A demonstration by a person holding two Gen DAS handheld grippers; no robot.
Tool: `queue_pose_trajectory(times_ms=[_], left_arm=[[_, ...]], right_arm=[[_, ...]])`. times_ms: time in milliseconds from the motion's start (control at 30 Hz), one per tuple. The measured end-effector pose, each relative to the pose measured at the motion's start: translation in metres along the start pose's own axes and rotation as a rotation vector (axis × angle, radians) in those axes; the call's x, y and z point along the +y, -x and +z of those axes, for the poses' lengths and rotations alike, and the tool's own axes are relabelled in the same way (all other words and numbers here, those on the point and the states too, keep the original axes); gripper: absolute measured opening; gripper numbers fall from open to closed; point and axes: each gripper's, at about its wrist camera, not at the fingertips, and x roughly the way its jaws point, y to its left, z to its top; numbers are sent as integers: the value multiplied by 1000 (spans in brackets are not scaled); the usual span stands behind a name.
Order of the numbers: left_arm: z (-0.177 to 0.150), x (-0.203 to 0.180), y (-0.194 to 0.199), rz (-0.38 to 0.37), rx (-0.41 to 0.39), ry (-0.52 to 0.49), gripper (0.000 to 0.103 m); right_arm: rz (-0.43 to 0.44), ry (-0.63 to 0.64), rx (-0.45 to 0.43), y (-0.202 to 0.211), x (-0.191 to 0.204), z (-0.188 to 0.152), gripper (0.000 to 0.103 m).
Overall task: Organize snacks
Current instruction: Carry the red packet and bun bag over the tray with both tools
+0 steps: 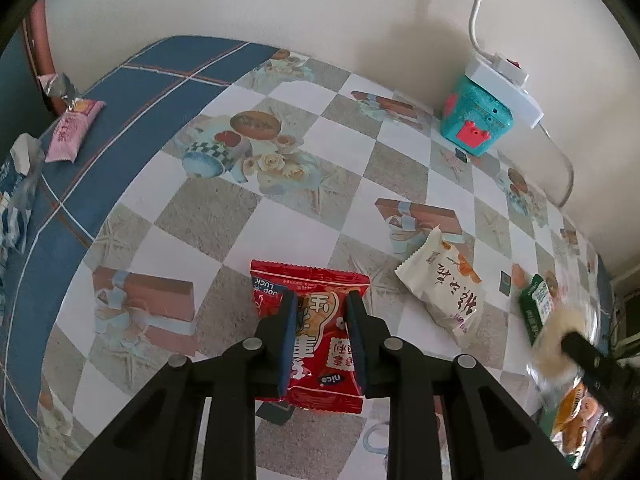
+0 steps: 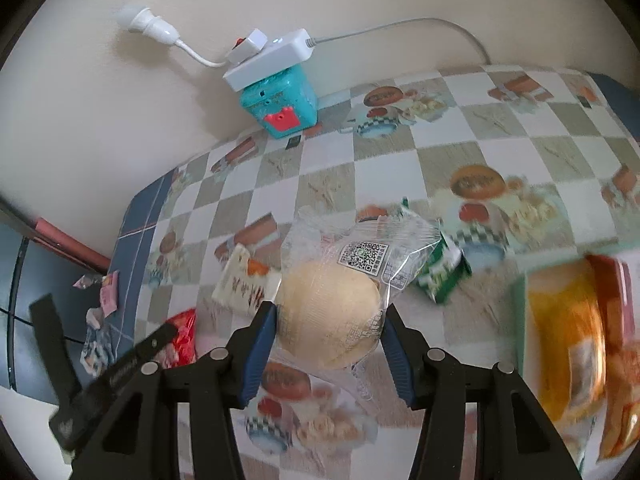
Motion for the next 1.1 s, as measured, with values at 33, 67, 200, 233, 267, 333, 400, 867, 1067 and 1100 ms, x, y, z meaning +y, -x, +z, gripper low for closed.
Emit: queue_pose_trajectory(times_ms=[33,67,200,233,267,333,400,867,1067,1100], left_arm=[[0,0,0,-3,4,-4,25],[0,0,-1,-4,6,-8,25],[-1,-8,-1,11,16,-59,26],[-2,-12,-2,9,26,-76,29],[-3,-14,-3,10,32,-85,41],[-4,-19,-4,15,36,-104,68],[-6,-26,-5,29,38,-136,72],[-20,-33,-1,196,69,-161,36],[-37,-40,28,157,30,-82,34],[-39,-43,31,153,26,-73,34]], right_arm=[[2,-3,-4,3,-2,-2,55],[2,-7,-11,7,-3,-6,55],[25,-25,-29,17,-6,-18,55],[32,-31,-32,19,-7,-21,55],[37,-37,-35,21,-8,-23,55],[41,-45,-40,24,-9,-28,55],[35,-49,-43,26,-10,-33,55],[4,-109,-38,35,-21,-59,55],[4,-141,-57,51,-27,-73,55],[2,-143,-64,55,-29,-75,55]])
